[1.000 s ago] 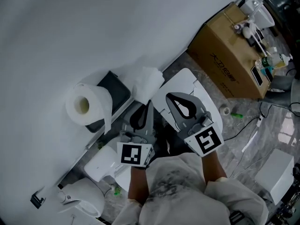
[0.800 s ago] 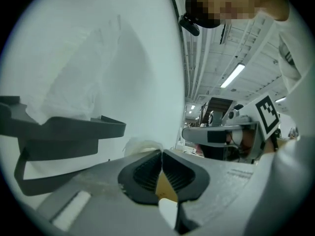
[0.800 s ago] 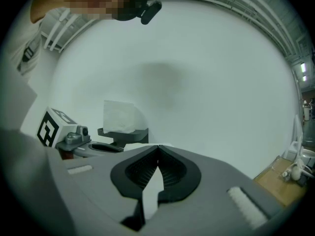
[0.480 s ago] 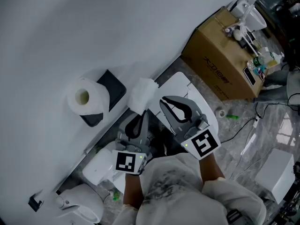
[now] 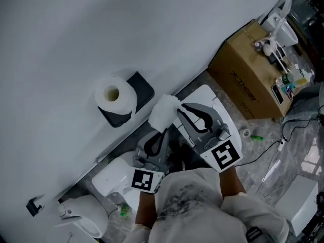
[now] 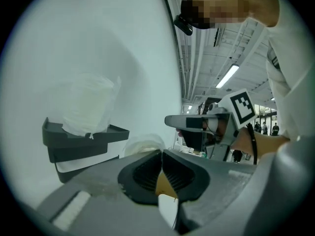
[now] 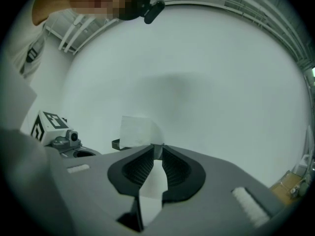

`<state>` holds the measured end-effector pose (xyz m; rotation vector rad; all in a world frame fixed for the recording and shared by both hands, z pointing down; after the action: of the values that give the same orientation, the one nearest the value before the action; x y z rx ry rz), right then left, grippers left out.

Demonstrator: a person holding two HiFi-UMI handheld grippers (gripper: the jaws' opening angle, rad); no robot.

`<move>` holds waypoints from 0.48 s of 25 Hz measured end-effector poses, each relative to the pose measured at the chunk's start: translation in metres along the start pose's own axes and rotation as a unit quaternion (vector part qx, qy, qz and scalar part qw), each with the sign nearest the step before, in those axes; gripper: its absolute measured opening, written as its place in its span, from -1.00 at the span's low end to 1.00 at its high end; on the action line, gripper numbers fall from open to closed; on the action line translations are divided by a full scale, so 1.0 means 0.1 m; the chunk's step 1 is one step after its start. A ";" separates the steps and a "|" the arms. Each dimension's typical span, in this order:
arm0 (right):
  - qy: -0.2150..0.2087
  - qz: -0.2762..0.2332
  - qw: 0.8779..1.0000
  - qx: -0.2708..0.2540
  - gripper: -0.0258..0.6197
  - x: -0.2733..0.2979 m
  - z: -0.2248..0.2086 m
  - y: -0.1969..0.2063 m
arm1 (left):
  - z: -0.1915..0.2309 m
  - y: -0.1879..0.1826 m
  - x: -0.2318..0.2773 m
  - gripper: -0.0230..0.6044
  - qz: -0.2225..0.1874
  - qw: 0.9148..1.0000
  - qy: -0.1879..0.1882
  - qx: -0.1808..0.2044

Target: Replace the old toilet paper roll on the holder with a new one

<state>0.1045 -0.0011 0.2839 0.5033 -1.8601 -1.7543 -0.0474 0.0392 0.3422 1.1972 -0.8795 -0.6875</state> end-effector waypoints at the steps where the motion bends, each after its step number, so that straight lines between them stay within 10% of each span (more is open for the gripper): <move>1: -0.005 0.000 1.000 -0.004 -0.75 0.03 0.01 -0.01 | 0.00 0.01 -0.04 -0.88 0.000 1.000 -0.001 -0.004; 12: -0.062 0.008 0.998 -0.015 -0.67 0.40 0.14 -0.02 | 0.14 0.11 -0.37 -0.88 0.002 0.999 -0.035 -0.018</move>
<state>0.0640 -0.0143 0.2862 0.3741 -1.9129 -1.8364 -0.0780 0.0658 0.3469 1.1444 -0.9238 -0.7423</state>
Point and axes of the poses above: the fingertips, and each gripper's own axes: x forward along the fingers, z to its left, y out of its underside, the point moved 8 cm from there along -x, backward along the fingers, and after that the axes turned 13 degrees about -y, right-handed, at the moved point
